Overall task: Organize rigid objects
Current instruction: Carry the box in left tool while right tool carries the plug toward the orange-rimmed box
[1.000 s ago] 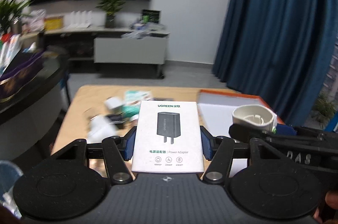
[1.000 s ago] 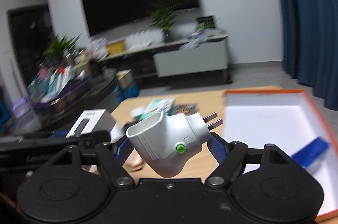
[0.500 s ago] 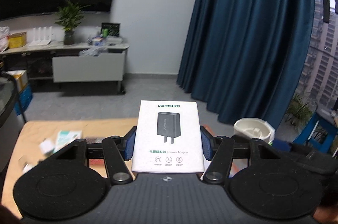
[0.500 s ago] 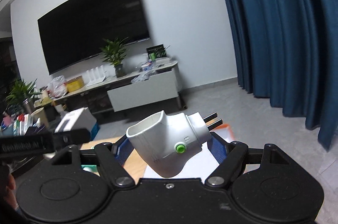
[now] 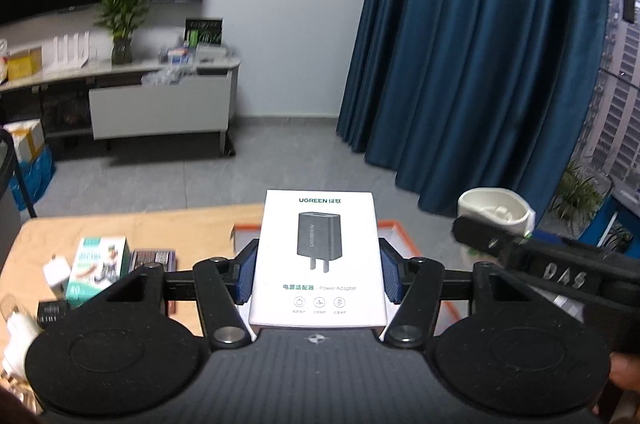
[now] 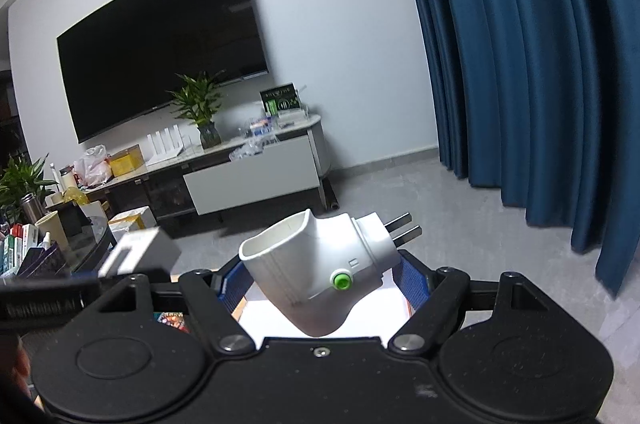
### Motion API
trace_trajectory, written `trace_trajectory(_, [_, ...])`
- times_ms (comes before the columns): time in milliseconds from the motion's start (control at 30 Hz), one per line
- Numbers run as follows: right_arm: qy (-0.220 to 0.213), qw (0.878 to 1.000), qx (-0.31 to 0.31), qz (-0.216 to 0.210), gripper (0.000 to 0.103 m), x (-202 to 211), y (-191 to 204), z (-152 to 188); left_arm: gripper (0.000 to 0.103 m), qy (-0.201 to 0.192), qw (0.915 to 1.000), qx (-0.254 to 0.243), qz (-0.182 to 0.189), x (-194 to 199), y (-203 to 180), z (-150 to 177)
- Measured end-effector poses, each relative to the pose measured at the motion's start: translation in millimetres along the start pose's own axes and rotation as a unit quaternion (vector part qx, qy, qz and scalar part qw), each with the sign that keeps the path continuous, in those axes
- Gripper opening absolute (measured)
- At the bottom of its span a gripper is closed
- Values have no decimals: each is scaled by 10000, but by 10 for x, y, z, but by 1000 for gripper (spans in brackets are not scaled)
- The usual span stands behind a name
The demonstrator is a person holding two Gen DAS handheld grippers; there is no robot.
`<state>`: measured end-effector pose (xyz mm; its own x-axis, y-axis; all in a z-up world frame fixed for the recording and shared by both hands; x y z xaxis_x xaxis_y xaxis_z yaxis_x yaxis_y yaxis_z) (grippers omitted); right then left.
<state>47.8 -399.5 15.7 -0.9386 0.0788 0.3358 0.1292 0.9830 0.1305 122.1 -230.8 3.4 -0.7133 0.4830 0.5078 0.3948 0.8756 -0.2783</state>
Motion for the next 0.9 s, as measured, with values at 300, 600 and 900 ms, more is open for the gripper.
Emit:
trace_trajectory(300, [266, 9996, -31, 133, 90, -270, -109, 115, 60, 132, 9998, -25, -129, -95, -18, -41])
trace_trajectory(600, [463, 9987, 119, 161, 90, -534, -103, 90, 60, 306, 9990, -164, -284, -282, -107, -82])
trace_trajectory(900, [636, 9977, 190, 141, 90, -760, -104, 140, 60, 384, 9981, -307, -373, -380, -167, -61])
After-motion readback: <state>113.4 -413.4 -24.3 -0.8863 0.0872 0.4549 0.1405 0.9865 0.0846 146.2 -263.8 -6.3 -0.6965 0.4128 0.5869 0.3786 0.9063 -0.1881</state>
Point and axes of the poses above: each gripper's, at about its wrist camera, not at the fingertips, and x roughly against the way its jaws point, y to its left, z to its underside, the point moved 5 cm from there along -x, roughly the way its jaws point, and after that the axes turned 8 degrees about x, right-handed, at the moved point
